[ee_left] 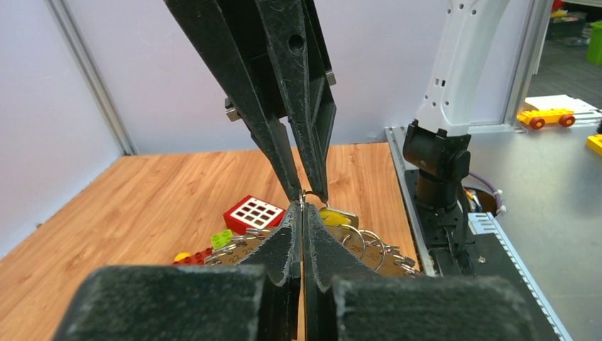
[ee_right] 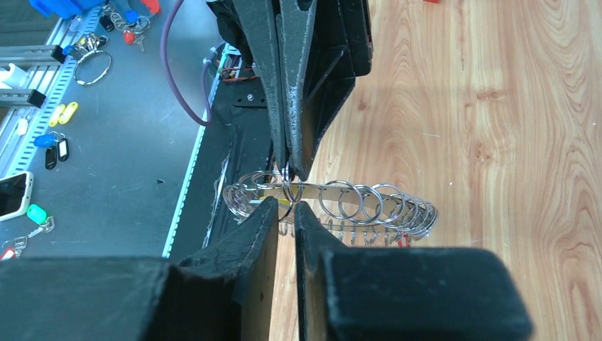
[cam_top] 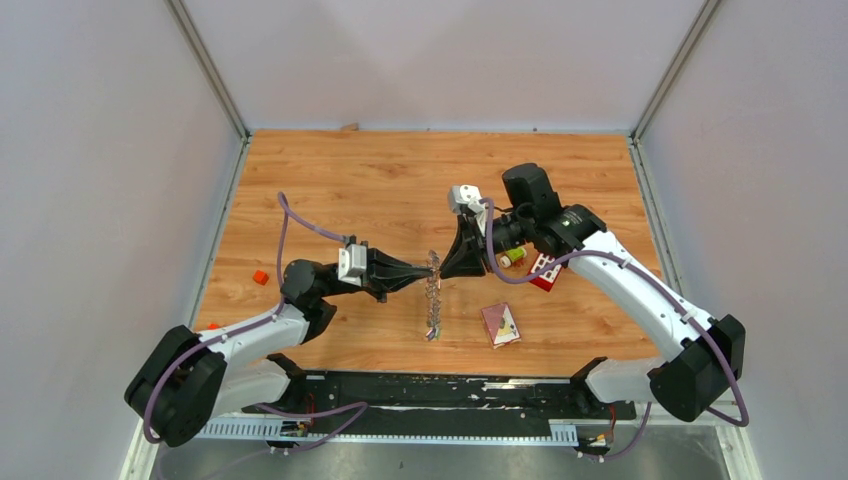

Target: Put the keys on the keyring

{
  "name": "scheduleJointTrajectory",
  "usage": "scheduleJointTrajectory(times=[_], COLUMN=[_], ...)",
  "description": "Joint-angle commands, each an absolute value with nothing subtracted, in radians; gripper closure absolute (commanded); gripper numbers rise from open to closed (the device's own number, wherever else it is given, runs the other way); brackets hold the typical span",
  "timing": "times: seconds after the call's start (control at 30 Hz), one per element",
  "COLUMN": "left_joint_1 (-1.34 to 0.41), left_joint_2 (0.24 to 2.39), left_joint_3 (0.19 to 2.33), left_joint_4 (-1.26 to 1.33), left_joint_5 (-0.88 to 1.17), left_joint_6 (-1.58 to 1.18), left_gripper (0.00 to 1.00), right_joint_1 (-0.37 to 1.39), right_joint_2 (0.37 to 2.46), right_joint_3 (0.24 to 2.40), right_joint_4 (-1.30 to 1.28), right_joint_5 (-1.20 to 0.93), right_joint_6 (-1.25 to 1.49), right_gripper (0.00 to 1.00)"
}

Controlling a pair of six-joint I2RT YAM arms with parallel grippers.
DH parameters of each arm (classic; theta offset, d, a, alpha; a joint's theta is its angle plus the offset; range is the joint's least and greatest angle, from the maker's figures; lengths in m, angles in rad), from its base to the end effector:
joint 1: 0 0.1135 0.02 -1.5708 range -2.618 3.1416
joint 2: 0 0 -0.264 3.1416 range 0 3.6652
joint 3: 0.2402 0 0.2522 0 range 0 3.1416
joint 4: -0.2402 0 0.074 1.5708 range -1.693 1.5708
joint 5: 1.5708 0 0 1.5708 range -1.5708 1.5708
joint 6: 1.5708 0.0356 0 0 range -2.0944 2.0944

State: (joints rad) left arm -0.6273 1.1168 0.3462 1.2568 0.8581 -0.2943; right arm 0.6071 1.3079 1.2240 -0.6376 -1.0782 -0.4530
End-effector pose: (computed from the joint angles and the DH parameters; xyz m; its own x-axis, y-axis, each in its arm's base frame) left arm 0.1524 -0.1438 0.2686 0.0936 -0.3021 -0.9487 0.9953 0.0513 0.0819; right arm 0.2028 0.1791 0.3477 -0.1319 -0.3436 -0.9298 -0.9685 -0.1550 0.1947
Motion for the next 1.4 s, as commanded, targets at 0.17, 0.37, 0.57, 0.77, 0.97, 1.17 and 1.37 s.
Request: scheduleJointTrajectory(times=[0.17, 0.37, 0.57, 0.77, 0.97, 1.17, 1.37], left_joint_1=[-0.627, -0.626, -0.626, -0.626, -0.626, -0.627, -0.627], left_joint_2=[1.086, 1.082, 1.081, 1.079, 1.078, 1.080, 1.081], left_joint_3=[0.345, 0.345, 0.344, 0.344, 0.345, 0.345, 0.345], left_joint_4=[1.308, 1.310, 1.323, 1.323, 1.324, 1.323, 1.322], left_joint_5=[0.841, 0.844, 0.856, 0.856, 0.853, 0.852, 0.850], left_joint_6=[-0.258, -0.259, -0.259, -0.262, -0.262, -0.265, -0.264], left_gripper=[1.00, 1.00, 1.00, 1.00, 1.00, 1.00, 1.00], right_joint_1=[0.604, 0.604, 0.603, 0.604, 0.605, 0.606, 0.611], right_joint_2=[1.309, 1.309, 1.311, 1.310, 1.304, 1.302, 1.305], right_joint_3=[1.220, 1.211, 1.206, 1.206, 1.194, 1.186, 1.187], right_joint_4=[-0.607, -0.607, -0.606, -0.606, -0.604, -0.607, -0.604], right_joint_5=[-1.143, -1.132, -1.119, -1.119, -1.137, -1.139, -1.139], right_joint_6=[-0.466, -0.475, -0.478, -0.478, -0.486, -0.505, -0.504], right_gripper=[0.99, 1.00, 0.98, 0.96, 0.97, 0.99, 1.00])
